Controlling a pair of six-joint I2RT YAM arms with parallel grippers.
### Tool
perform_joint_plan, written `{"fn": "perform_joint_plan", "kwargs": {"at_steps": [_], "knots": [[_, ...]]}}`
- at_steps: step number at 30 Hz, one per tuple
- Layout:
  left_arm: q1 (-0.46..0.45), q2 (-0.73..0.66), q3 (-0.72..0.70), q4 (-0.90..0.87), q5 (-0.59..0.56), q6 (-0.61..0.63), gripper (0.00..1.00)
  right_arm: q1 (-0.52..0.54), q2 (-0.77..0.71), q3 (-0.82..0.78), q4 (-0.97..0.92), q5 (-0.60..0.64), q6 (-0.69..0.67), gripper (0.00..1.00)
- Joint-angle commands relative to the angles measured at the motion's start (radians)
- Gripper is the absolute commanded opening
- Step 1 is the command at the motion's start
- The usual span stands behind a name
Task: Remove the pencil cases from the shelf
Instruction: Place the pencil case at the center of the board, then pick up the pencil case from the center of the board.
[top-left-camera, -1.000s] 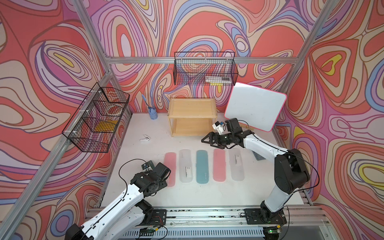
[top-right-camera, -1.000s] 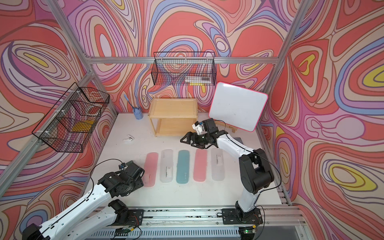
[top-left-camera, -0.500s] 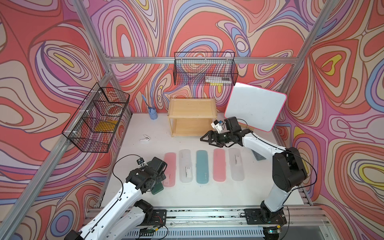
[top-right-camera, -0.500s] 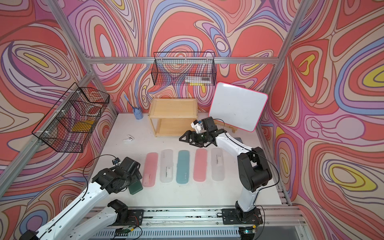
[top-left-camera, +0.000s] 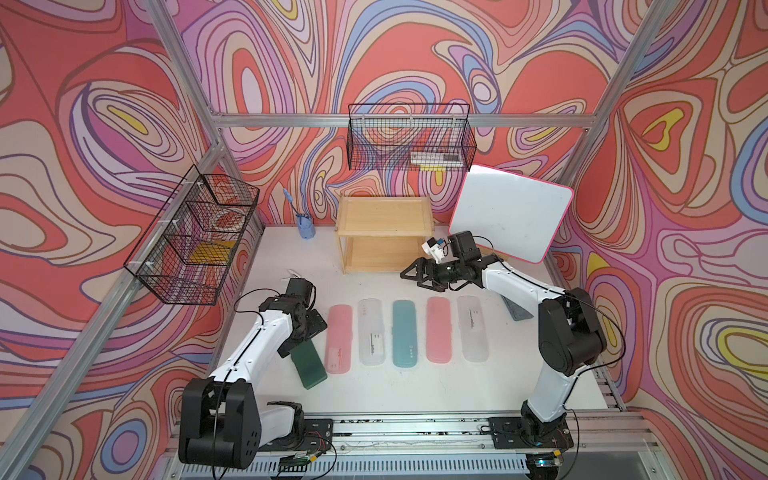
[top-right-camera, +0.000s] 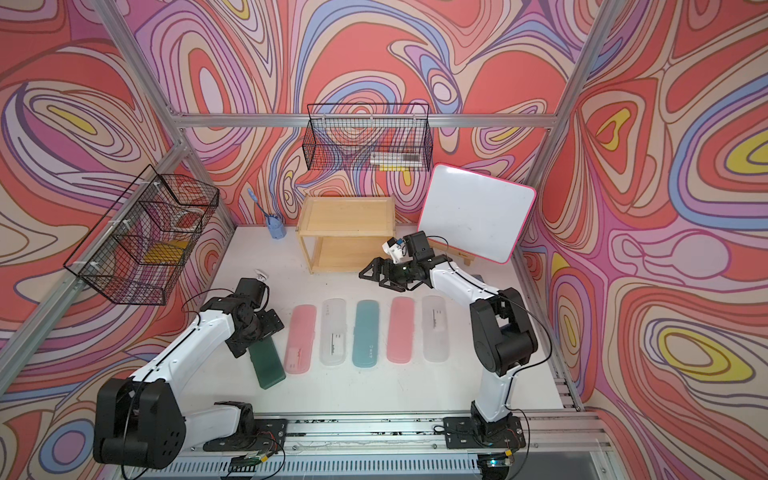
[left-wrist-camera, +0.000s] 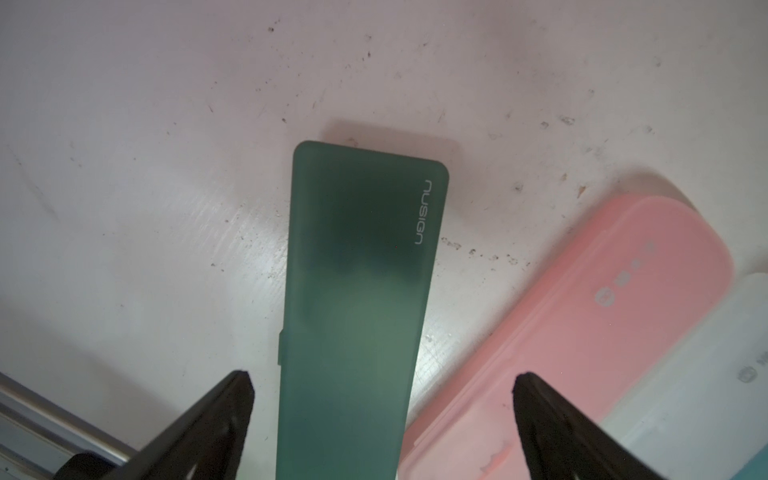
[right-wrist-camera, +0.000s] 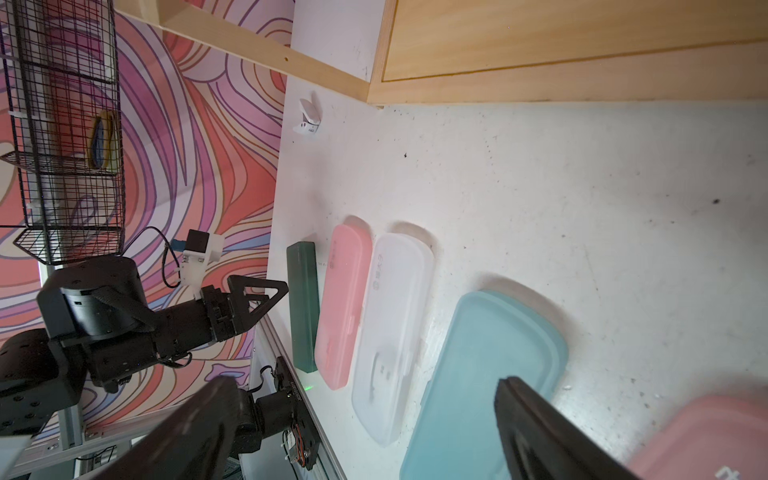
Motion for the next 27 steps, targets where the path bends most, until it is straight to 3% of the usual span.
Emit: {"fn": "perform_joint_plan", "kwargs": {"at_steps": [1, 20, 27], "knots": [[0.01, 0.014, -0.023, 0.018, 0.0, 0.05, 0.99, -0.006, 0.014, 0.006, 0.006, -0.016, -0.016, 0.98], [0.014, 0.136, -0.086, 0.067, 0.001, 0.065, 0.98, -0.015, 0.035, 0.003, -0.014, -0.017, -0.037, 0.98], [0.014, 0.15, -0.117, 0.087, 0.002, 0.066, 0.73, -0.024, 0.043, -0.005, -0.022, -0.017, -0.054, 0.98]]}}
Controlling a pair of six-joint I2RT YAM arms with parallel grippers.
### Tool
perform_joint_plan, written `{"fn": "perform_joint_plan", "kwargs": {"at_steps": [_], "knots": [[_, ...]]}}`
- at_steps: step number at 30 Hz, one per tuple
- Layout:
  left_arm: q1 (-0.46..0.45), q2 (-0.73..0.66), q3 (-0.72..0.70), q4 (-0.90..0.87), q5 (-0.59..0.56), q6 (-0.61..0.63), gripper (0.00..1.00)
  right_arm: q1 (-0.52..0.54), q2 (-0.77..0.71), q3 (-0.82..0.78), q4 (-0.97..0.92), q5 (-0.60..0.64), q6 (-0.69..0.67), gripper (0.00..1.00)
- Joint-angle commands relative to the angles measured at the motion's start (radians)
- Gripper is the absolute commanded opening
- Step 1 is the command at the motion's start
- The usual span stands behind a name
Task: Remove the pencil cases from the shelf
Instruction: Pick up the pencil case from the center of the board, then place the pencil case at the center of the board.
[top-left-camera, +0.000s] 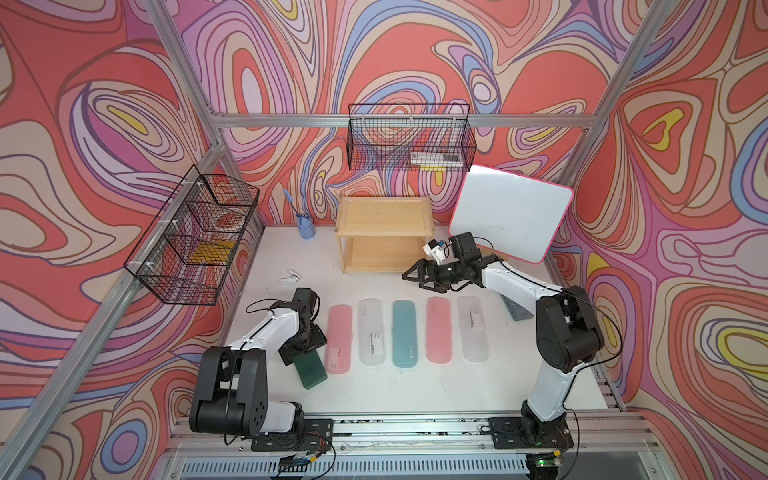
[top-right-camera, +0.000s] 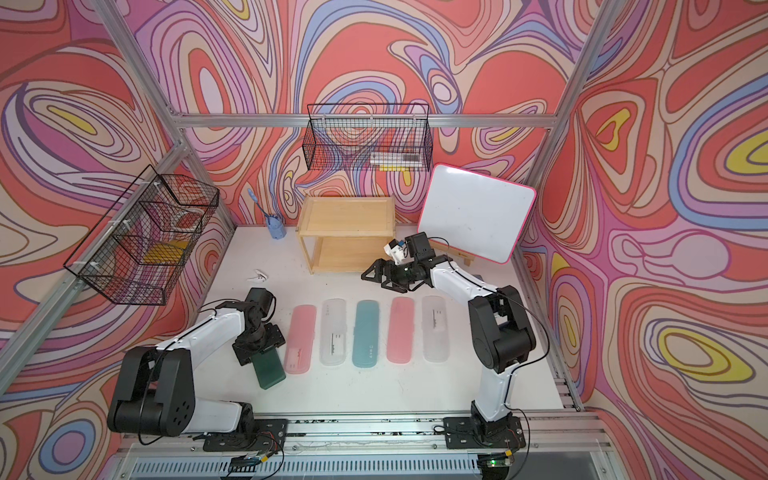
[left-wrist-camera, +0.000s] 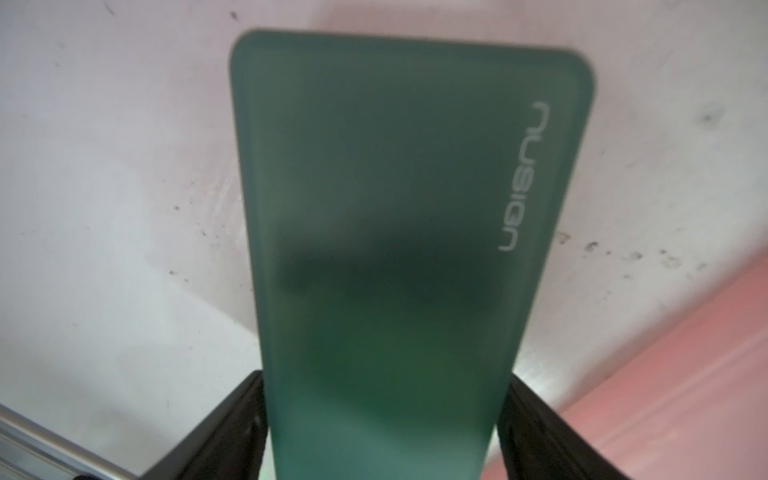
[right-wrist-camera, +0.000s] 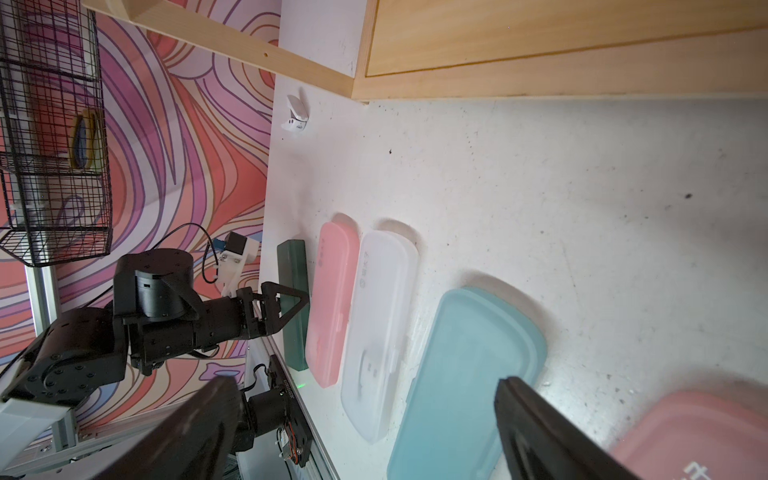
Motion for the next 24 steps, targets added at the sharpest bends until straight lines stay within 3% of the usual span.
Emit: {"fn": "perform_joint_plan", "kwargs": {"at_steps": [1, 3, 10, 17, 20, 24], "knots": [[0.007, 0.013, -0.022, 0.019, -0.006, 0.008, 0.68, -0.009, 0.024, -0.003, -0.009, -0.011, -0.025, 0.98], [0.007, 0.018, -0.023, 0.02, -0.007, 0.01, 0.58, -0.012, 0.034, 0.01, -0.018, -0.011, -0.029, 0.98], [0.007, 0.021, 0.055, -0.038, -0.048, 0.062, 0.57, -0.016, 0.038, 0.025, -0.021, -0.015, -0.029, 0.98], [0.006, 0.023, 0.204, -0.121, -0.104, 0.259, 0.64, -0.027, 0.02, 0.003, -0.026, -0.024, -0.036, 0.98], [0.006, 0.036, 0.235, -0.138, -0.136, 0.33, 0.74, -0.029, 0.014, -0.002, -0.024, -0.028, -0.033, 0.98], [0.007, 0.035, 0.243, -0.103, -0.096, 0.415, 0.75, -0.031, 0.002, -0.003, -0.025, -0.028, -0.03, 0.98]]}}
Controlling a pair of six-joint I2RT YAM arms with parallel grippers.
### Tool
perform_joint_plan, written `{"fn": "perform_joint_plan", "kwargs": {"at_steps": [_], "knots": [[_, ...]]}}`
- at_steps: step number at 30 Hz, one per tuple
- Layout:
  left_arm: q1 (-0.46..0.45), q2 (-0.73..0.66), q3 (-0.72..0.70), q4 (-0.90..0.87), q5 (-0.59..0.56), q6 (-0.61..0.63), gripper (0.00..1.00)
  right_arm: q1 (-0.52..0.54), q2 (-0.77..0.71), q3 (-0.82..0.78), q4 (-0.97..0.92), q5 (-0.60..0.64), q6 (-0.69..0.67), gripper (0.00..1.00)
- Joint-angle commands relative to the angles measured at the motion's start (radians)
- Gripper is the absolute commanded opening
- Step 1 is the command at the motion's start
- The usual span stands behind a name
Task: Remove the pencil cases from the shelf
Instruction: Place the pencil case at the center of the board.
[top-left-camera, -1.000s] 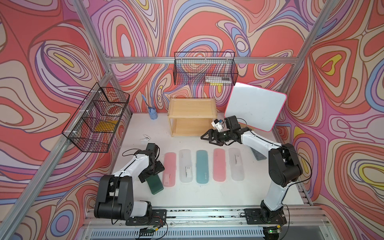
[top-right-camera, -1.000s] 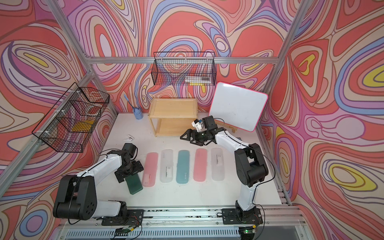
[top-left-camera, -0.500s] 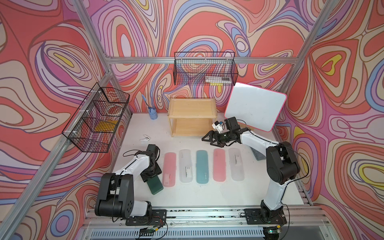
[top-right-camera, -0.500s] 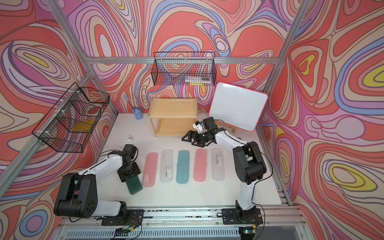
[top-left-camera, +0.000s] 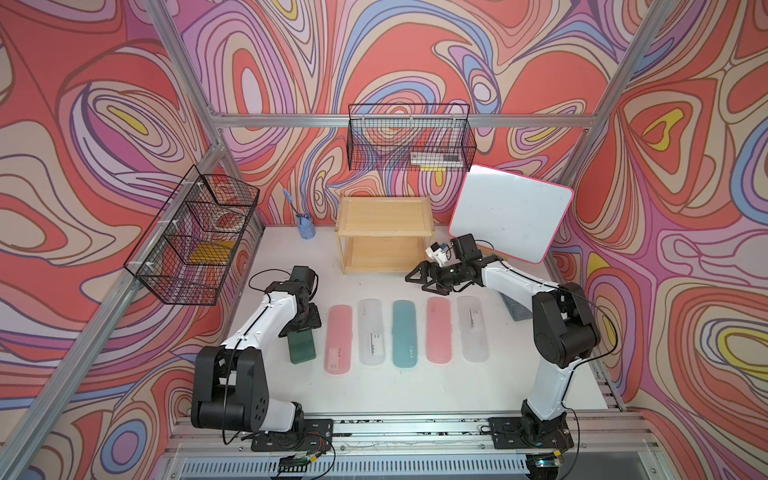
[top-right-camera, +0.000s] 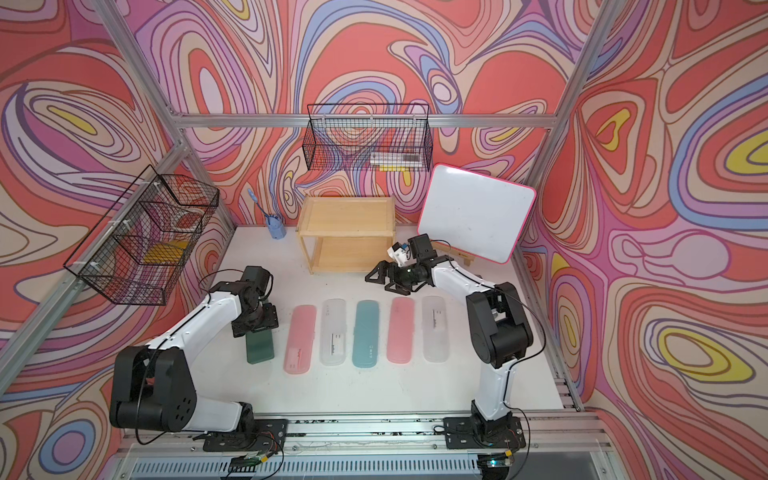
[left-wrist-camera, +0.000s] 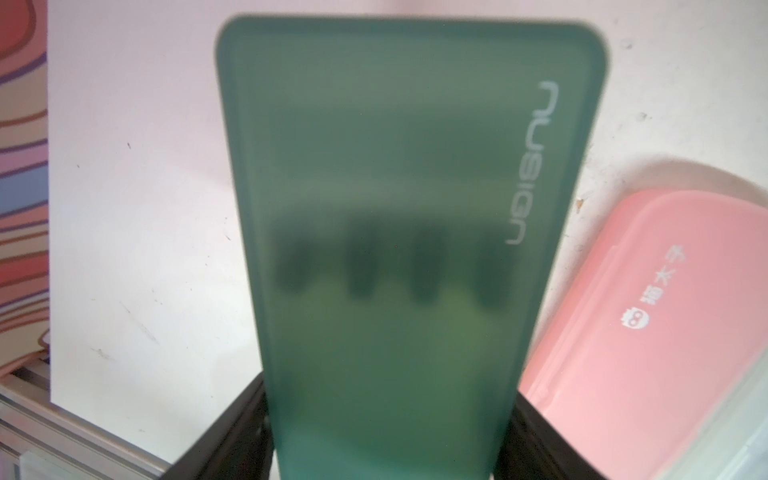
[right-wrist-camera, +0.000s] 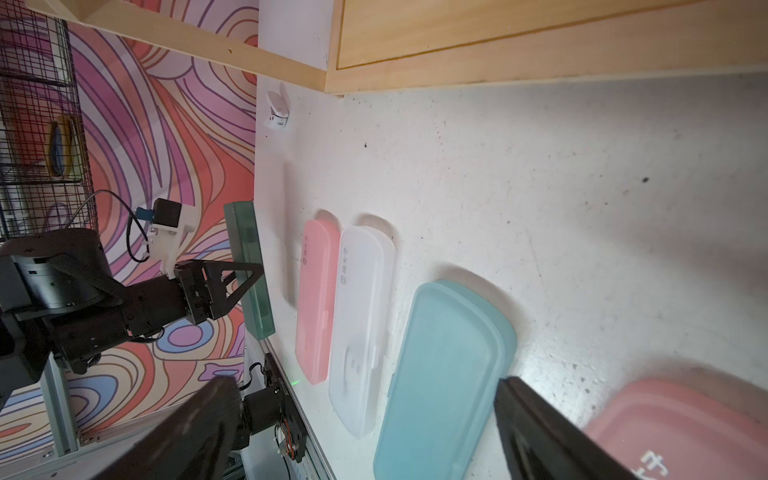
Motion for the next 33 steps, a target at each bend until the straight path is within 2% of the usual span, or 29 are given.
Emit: {"fn": "perform_joint_plan", "kwargs": {"at_steps": [1, 7, 13, 18, 21, 24, 27, 30, 33], "knots": [[0.007, 0.01, 0.013, -0.02, 0.006, 0.115, 0.74, -0.007, -0.036, -0.003, -0.004, -0.014, -0.011, 0.98], [0.007, 0.075, 0.049, -0.017, 0.063, 0.191, 0.73, -0.015, -0.047, -0.007, -0.016, -0.015, -0.017, 0.98], [0.007, 0.159, 0.064, -0.009, 0.085, 0.208, 0.74, -0.021, -0.058, -0.027, -0.013, -0.014, -0.018, 0.98], [0.007, 0.186, 0.056, 0.002, 0.063, 0.199, 0.8, -0.029, -0.066, -0.039, -0.019, -0.011, -0.022, 0.98], [0.006, 0.185, 0.065, -0.008, 0.026, 0.196, 0.99, -0.033, -0.074, -0.047, -0.02, -0.004, -0.024, 0.98], [0.007, 0.172, 0.071, -0.012, 0.001, 0.191, 0.99, -0.034, -0.085, -0.047, -0.038, 0.013, -0.035, 0.98], [0.007, 0.125, 0.091, -0.019, -0.018, 0.17, 0.99, -0.037, -0.109, -0.037, -0.066, 0.049, -0.063, 0.98], [0.007, -0.019, 0.091, 0.05, -0.028, 0.148, 0.99, -0.039, -0.224, -0.01, -0.122, 0.177, -0.112, 0.98], [0.007, -0.211, -0.039, 0.3, -0.05, 0.158, 0.99, -0.039, -0.351, -0.002, -0.151, 0.375, -0.172, 0.98]]}}
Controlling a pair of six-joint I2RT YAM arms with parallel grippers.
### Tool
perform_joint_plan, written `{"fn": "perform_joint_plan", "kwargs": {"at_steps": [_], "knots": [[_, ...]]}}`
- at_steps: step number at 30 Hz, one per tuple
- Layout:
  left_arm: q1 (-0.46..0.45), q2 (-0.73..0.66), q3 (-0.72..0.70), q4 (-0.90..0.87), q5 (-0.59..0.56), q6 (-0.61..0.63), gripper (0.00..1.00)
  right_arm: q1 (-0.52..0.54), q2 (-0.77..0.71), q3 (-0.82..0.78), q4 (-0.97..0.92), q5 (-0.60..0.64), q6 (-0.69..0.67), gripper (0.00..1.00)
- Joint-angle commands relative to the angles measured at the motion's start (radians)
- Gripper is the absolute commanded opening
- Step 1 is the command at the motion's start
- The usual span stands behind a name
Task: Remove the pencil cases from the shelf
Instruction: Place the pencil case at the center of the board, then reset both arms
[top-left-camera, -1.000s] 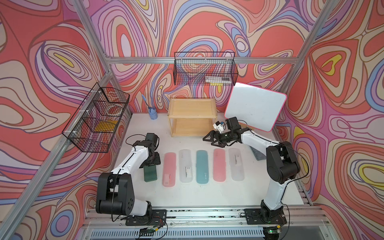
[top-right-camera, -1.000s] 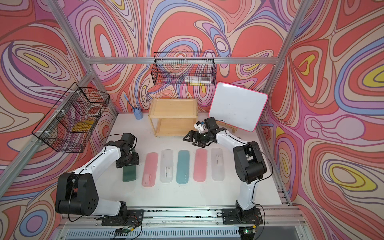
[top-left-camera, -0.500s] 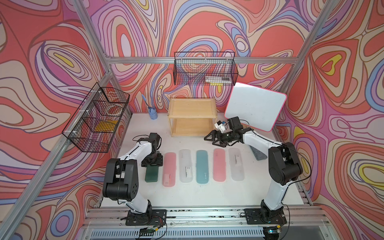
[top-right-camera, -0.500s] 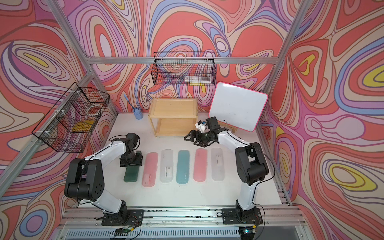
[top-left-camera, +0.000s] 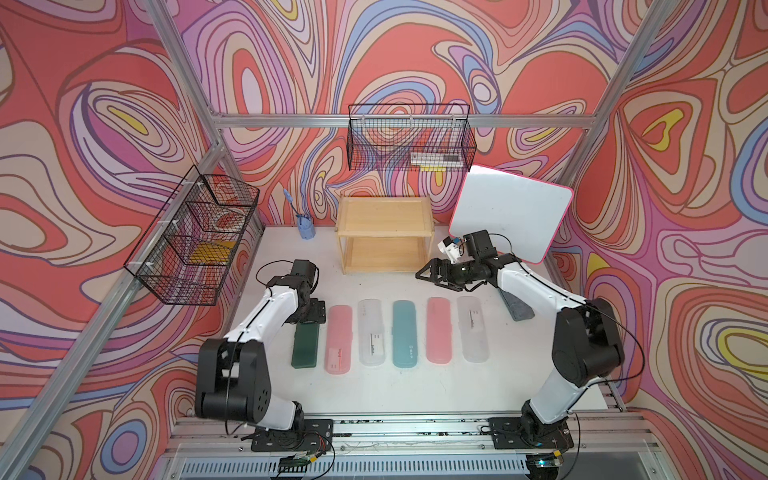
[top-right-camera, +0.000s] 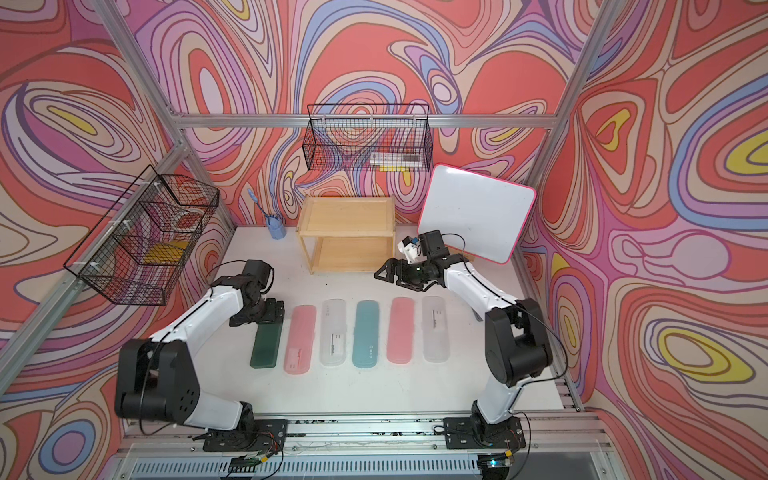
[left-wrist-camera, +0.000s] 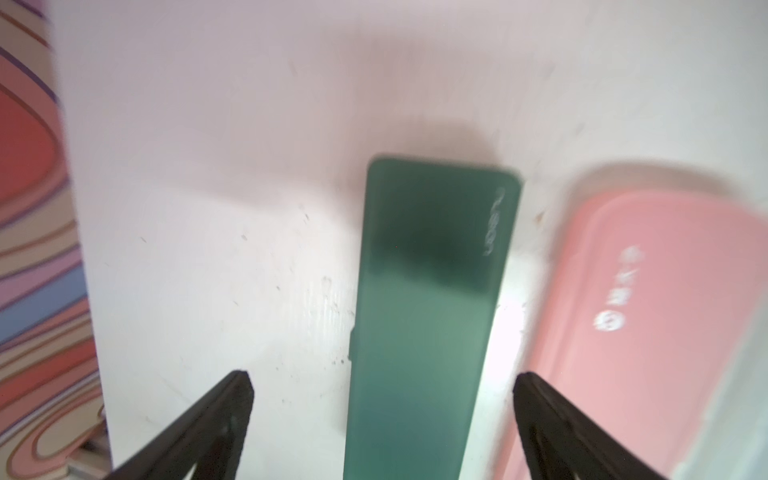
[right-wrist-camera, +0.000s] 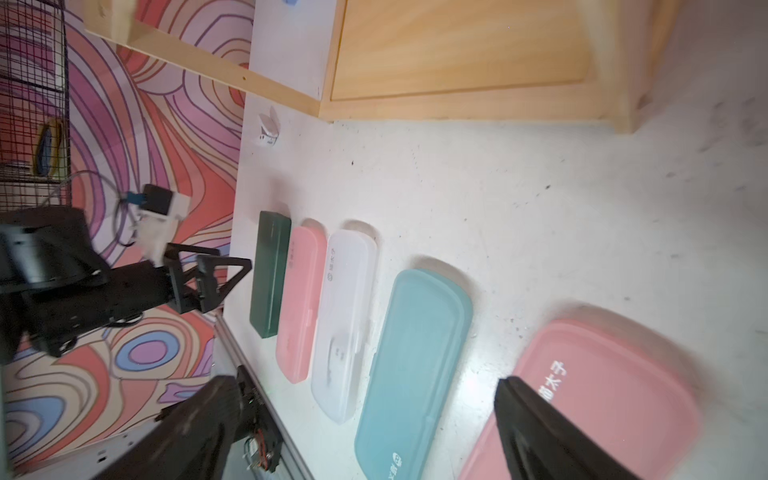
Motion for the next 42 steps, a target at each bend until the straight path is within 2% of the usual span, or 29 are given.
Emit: {"fn": "perform_joint_plan", "kwargs": {"at_steps": [1, 4, 7, 9, 12, 15, 16, 17, 18, 20, 23, 24, 25, 27, 29, 30, 31, 34, 35, 37, 42], "knots": [[0.007, -0.198, -0.134, 0.304, -0.05, 0.016, 0.99, -0.007, -0.165, 0.014, -0.027, 0.282, -0.095, 0.98], [0.007, -0.314, -0.349, 0.62, -0.058, 0.088, 1.0, -0.018, -0.257, -0.059, 0.011, 0.528, -0.104, 0.98], [0.007, -0.326, -0.491, 0.888, -0.049, 0.077, 0.99, -0.034, -0.314, -0.172, 0.094, 0.644, -0.099, 0.98], [0.007, -0.257, -0.567, 1.097, -0.035, 0.108, 0.99, -0.034, -0.325, -0.234, 0.147, 0.69, -0.118, 0.98], [0.007, -0.111, -0.559, 1.204, -0.07, 0.158, 1.0, -0.035, -0.346, -0.348, 0.285, 0.813, -0.167, 0.98], [0.007, -0.004, -0.585, 1.387, -0.055, 0.177, 1.0, -0.039, -0.367, -0.522, 0.566, 0.988, -0.282, 0.98], [0.007, 0.023, -0.58, 1.427, -0.043, 0.211, 0.99, -0.044, -0.362, -0.579, 0.681, 1.011, -0.329, 0.98], [0.009, 0.029, -0.563, 1.399, -0.026, 0.216, 1.0, -0.053, -0.35, -0.621, 0.771, 1.006, -0.366, 0.98], [0.011, 0.051, -0.567, 1.444, -0.028, 0.226, 0.99, -0.067, -0.326, -0.651, 0.851, 0.994, -0.395, 0.98], [0.012, 0.08, -0.585, 1.491, -0.029, 0.216, 0.99, -0.098, -0.258, -0.663, 0.923, 0.957, -0.414, 0.98], [0.012, 0.195, -0.682, 1.799, -0.003, 0.242, 1.0, -0.141, -0.149, -0.688, 1.047, 0.936, -0.424, 0.98], [0.013, 0.183, -0.685, 1.787, 0.011, 0.24, 0.99, -0.152, -0.114, -0.71, 1.122, 0.923, -0.437, 0.98], [0.014, 0.146, -0.664, 1.679, 0.014, 0.226, 0.99, -0.164, -0.081, -0.728, 1.189, 0.917, -0.446, 0.98], [0.014, 0.187, -0.65, 1.722, 0.004, 0.242, 0.99, -0.222, -0.026, -0.747, 1.24, 0.838, -0.401, 0.98], [0.013, 0.162, -0.616, 1.609, -0.009, 0.221, 0.99, -0.283, 0.017, -0.802, 1.367, 0.764, -0.352, 0.98], [0.013, 0.168, -0.606, 1.607, -0.012, 0.221, 0.99, -0.302, 0.03, -0.83, 1.416, 0.717, -0.341, 0.98], [0.013, 0.188, -0.626, 1.68, -0.016, 0.231, 1.0, -0.303, 0.044, -0.855, 1.501, 0.705, -0.349, 0.98], [0.013, 0.169, -0.613, 1.623, -0.017, 0.223, 1.0, -0.303, 0.032, -0.868, 1.51, 0.638, -0.382, 0.98], [0.013, 0.183, -0.623, 1.666, -0.019, 0.229, 1.0, -0.303, 0.028, -0.858, 1.478, 0.652, -0.374, 0.98], [0.013, 0.167, -0.616, 1.622, -0.017, 0.223, 0.99, -0.303, 0.036, -0.828, 1.437, 0.722, -0.352, 0.98], [0.013, 0.171, -0.617, 1.629, -0.018, 0.223, 0.99, -0.303, 0.033, -0.824, 1.42, 0.697, -0.359, 0.98]]}}
